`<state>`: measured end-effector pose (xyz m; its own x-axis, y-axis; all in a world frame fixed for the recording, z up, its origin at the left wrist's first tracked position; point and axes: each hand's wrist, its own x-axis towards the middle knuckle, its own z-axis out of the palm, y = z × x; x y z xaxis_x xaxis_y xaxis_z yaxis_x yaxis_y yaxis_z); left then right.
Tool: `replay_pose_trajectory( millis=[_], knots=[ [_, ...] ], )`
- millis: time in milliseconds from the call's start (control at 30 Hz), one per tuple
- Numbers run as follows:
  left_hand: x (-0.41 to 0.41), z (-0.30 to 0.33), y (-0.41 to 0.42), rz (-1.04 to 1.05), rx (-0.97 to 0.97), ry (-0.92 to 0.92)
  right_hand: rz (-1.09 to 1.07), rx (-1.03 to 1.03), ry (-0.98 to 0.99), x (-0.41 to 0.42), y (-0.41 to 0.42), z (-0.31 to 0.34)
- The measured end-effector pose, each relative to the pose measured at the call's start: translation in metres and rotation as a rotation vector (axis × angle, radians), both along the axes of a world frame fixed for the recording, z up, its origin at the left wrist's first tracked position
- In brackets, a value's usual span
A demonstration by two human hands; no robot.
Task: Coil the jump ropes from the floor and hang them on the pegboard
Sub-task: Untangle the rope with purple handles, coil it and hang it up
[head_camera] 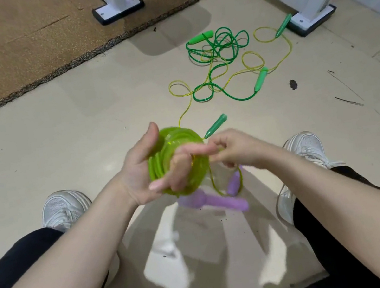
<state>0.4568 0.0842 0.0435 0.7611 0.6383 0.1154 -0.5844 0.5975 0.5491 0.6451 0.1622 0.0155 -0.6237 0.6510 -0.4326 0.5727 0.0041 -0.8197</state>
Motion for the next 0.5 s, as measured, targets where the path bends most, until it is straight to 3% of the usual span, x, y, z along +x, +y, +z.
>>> replay_pose_trajectory(
  millis=[100, 133, 233, 300, 367, 500],
  knots=[
    [-0.020, 0.005, 0.007, 0.342, -0.156, -0.129, 0.253, -0.097, -0.212, 0.013, -0.023, -0.013],
    [-0.025, 0.004, 0.009, 0.489, -0.241, -0.034, 0.295, -0.145, -0.230, 0.014, -0.028, -0.009],
    [-0.026, -0.002, 0.012, 0.908, -0.416, 0.488, 0.486, -0.180, -0.271, 0.003, -0.037, 0.021],
    [-0.010, -0.008, 0.009, 0.909, -0.451, 0.669, 0.674, -0.057, -0.333, -0.015, -0.041, 0.047],
    [0.012, -0.010, 0.003, 0.829, -0.355, 0.852, 0.754, 0.091, -0.307, -0.031, -0.041, 0.067],
    [0.039, 0.000, -0.007, 0.662, 0.047, 1.284, 0.466, 0.133, -0.184, -0.030, -0.024, 0.091]
  ],
)
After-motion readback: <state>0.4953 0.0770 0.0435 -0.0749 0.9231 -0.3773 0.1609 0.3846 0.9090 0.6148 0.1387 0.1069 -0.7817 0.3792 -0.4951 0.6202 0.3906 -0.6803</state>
